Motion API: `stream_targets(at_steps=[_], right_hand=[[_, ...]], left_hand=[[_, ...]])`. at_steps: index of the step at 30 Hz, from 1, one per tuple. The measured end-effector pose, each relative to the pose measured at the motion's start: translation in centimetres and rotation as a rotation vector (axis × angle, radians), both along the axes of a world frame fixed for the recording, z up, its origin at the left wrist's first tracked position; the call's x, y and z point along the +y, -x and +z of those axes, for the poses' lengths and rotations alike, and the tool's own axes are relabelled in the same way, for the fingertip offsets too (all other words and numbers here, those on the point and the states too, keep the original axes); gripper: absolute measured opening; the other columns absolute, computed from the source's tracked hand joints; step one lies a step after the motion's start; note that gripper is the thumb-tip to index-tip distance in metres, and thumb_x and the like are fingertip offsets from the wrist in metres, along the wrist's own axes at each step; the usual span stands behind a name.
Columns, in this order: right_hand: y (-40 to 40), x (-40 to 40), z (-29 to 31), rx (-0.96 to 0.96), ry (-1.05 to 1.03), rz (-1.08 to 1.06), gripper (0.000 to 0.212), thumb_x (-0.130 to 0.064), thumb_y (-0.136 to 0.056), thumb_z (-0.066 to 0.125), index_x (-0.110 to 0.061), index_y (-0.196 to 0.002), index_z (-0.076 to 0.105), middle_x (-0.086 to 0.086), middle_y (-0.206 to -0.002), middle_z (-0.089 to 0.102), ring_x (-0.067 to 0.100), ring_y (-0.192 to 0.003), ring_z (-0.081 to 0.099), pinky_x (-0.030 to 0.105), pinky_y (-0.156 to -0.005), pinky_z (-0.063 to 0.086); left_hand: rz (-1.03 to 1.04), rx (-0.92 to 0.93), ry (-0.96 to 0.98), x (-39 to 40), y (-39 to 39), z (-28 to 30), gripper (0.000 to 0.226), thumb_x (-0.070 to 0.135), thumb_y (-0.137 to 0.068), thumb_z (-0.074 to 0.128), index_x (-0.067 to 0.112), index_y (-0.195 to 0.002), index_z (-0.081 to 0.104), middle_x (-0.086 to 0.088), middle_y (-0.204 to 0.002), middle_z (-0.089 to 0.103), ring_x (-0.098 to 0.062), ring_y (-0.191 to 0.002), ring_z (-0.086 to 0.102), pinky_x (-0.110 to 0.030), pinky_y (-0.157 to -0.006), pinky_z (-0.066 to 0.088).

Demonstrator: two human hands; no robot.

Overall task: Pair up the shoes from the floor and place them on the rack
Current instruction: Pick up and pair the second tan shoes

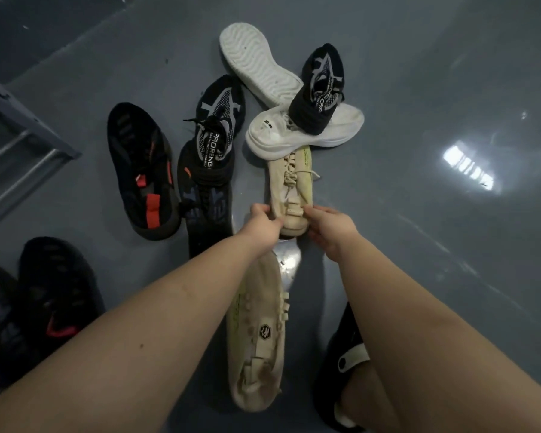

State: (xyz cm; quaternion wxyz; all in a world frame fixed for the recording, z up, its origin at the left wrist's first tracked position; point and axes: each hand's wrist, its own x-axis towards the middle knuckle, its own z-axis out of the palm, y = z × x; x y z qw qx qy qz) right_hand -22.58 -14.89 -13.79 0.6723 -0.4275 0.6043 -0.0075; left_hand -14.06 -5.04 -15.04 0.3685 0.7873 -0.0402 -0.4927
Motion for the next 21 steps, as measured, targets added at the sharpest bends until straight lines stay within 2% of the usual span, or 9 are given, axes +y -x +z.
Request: stream_targets(at_steps=[2, 3, 6, 10, 13, 15, 18, 21], right_hand=[[0.0, 0.0, 1.0, -0.026, -0.051, -0.034, 0.008, -0.018, -0.085, 0.066, -0.012, -0.088, 0.062, 0.004, -0.069, 0.054, 0.011, -0.054, 0.043, 0.019, -0.047, 0.034], [0.1, 0.0, 1.6, -0.032, -0.074, -0.034, 0.009, -0.019, -0.084, 0.067, -0.013, -0.085, 0.06, 0.002, -0.066, 0.05, 0.009, -0.052, 0.039, 0.018, -0.046, 0.031], [0.2, 0.5, 3.6, -0.028, -0.11, 0.018, 0.015, -0.02, -0.081, 0.069, -0.01, -0.086, 0.059, 0.003, -0.066, 0.046, 0.01, -0.054, 0.04, 0.021, -0.052, 0.036], [1.1, 2.2, 6.6, -0.001, -0.147, 0.116, 0.014, -0.025, -0.08, 0.066, -0.013, -0.084, 0.059, 0.004, -0.072, 0.049, 0.015, -0.066, 0.047, 0.025, -0.065, 0.042], [2.5, 4.3, 8.5, -0.043, -0.243, 0.107, 0.011, -0.024, -0.083, 0.062, -0.013, -0.087, 0.06, 0.005, -0.075, 0.052, 0.016, -0.068, 0.051, 0.025, -0.065, 0.043], [3.7, 6.0, 9.3, -0.044, -0.268, 0.089, 0.012, -0.025, -0.084, 0.063, -0.015, -0.09, 0.059, 0.005, -0.078, 0.055, 0.015, -0.069, 0.053, 0.023, -0.061, 0.045], [5.8, 8.6, 10.0, -0.019, -0.265, 0.093, 0.017, -0.029, -0.085, 0.065, -0.013, -0.092, 0.06, 0.005, -0.08, 0.059, 0.016, -0.07, 0.057, 0.025, -0.056, 0.045], [8.3, 10.6, 9.9, 0.009, -0.26, 0.145, 0.025, -0.022, -0.088, 0.063, -0.01, -0.11, 0.061, 0.006, -0.085, 0.062, 0.017, -0.074, 0.06, 0.026, -0.056, 0.048]], left_hand=[[0.125, 0.063, 0.061, -0.3, -0.1, 0.9, 0.03, 0.031, -0.09, 0.056, 0.019, -0.109, 0.035, -0.012, -0.128, 0.052, -0.03, -0.11, 0.058, -0.044, -0.094, 0.051], [0.175, 0.083, 0.077, -0.3, -0.3, 1.9, 0.03, 0.031, -0.09, 0.057, 0.018, -0.105, 0.035, -0.014, -0.126, 0.053, -0.031, -0.108, 0.06, -0.044, -0.087, 0.054], [0.297, 0.136, 0.104, 0.3, -0.7, 4.1, 0.029, 0.022, -0.09, 0.058, 0.014, -0.108, 0.036, -0.017, -0.125, 0.05, -0.031, -0.111, 0.058, -0.031, -0.067, 0.055], [0.283, 0.27, 0.146, 3.0, 0.3, 7.3, 0.046, 0.02, -0.091, 0.056, 0.004, -0.131, 0.038, -0.02, -0.131, 0.051, -0.03, -0.105, 0.06, -0.029, -0.069, 0.055], [0.291, 0.325, 0.185, 5.7, 1.8, 9.4, 0.047, 0.012, -0.092, 0.053, 0.004, -0.135, 0.035, -0.022, -0.126, 0.053, -0.026, -0.085, 0.062, -0.034, -0.074, 0.055], [0.307, 0.352, 0.195, 7.6, 3.1, 10.3, 0.047, 0.008, -0.092, 0.052, 0.006, -0.135, 0.033, -0.02, -0.124, 0.052, -0.024, -0.08, 0.061, -0.039, -0.081, 0.053], [0.285, 0.381, 0.198, 10.6, 5.4, 11.1, 0.045, 0.005, -0.093, 0.051, 0.009, -0.134, 0.033, -0.018, -0.121, 0.053, -0.03, -0.093, 0.061, -0.041, -0.085, 0.051], [0.26, 0.403, 0.192, 13.2, 7.8, 11.3, 0.041, 0.006, -0.092, 0.053, 0.011, -0.129, 0.036, -0.014, -0.114, 0.056, -0.031, -0.103, 0.06, -0.041, -0.089, 0.051]])
